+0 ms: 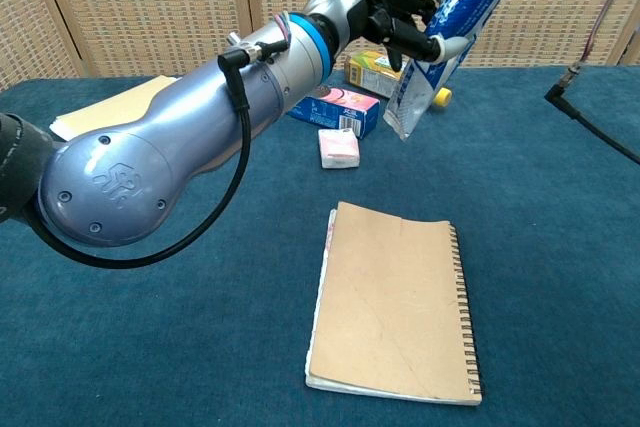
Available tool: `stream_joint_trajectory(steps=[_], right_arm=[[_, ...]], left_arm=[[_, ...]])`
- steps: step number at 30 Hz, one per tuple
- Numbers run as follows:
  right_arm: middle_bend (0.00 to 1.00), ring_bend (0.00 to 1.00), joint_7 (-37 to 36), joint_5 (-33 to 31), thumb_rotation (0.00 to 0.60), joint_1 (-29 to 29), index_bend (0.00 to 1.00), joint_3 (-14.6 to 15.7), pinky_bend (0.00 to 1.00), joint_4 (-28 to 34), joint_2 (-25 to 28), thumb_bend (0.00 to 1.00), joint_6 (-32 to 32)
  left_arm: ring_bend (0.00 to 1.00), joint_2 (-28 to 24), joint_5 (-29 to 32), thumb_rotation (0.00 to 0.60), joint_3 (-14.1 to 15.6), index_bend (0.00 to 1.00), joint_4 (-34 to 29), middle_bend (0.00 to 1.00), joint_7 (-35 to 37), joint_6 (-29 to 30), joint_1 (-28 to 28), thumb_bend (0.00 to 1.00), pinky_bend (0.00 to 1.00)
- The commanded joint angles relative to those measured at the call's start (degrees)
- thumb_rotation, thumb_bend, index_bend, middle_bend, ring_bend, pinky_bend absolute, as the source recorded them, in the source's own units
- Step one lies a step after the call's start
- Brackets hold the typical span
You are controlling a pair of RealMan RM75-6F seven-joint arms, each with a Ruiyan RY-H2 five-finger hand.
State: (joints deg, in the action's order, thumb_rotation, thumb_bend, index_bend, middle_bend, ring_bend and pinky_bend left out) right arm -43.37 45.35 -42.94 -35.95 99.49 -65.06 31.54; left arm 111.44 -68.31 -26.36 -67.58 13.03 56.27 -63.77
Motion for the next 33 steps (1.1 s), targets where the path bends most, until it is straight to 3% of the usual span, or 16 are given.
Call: stream_joint_trajectory(steps=[1,6,19,24,26,33], right_arm=[[0.0,0.0,1.3,0.8,0.0,0.3,0.0,0.3,0.0,-0.6,0.5,0.0,1.4],[0.0,0.0,3.9,2.0,0.0,1.0,0.0,1.0,0.0,-0.8,2.2,0.0,3.6],[0.0,0.0,13.6,12.3,0.0,6.2,0.0,8.0,0.0,-4.2,6.9,0.0,9.5],[0.0,0.0,18.8,21.8,0.0,10.2,0.0,13.8,0.0,-7.5,7.2,0.0,15.5],[0.0,0.0,22.7,29.0,0.0,13.7,0.0,18.6,0.0,-10.3,7.1,0.0,20.6],[0.0,0.0,26.7,39.9,0.0,19.5,0.0,25.8,0.0,-19.3,3.4,0.0,32.5]], left_arm=[[0.59,-0.8,-0.1,0.6,0.5,0.75,-0.5,0.64,-0.1,0.1,0.7,0.57,0.6],[0.59,-3.7,-1.4,0.6,2.5,0.75,-2.2,0.64,-0.7,0.4,2.8,0.57,0.6],[0.59,-15.6,-9.2,0.6,14.6,0.75,-3.4,0.64,-10.4,-0.4,8.6,0.57,0.6],[0.59,-19.3,-12.5,0.6,20.1,0.75,-2.7,0.64,-14.2,0.0,11.6,0.57,0.6],[0.59,-20.5,-14.1,0.6,23.6,0.75,-1.9,0.64,-16.4,-0.5,13.1,0.57,0.6],[0.57,-20.9,-15.8,0.6,26.5,0.7,-0.7,0.59,-19.8,-0.2,15.5,0.53,0.57]])
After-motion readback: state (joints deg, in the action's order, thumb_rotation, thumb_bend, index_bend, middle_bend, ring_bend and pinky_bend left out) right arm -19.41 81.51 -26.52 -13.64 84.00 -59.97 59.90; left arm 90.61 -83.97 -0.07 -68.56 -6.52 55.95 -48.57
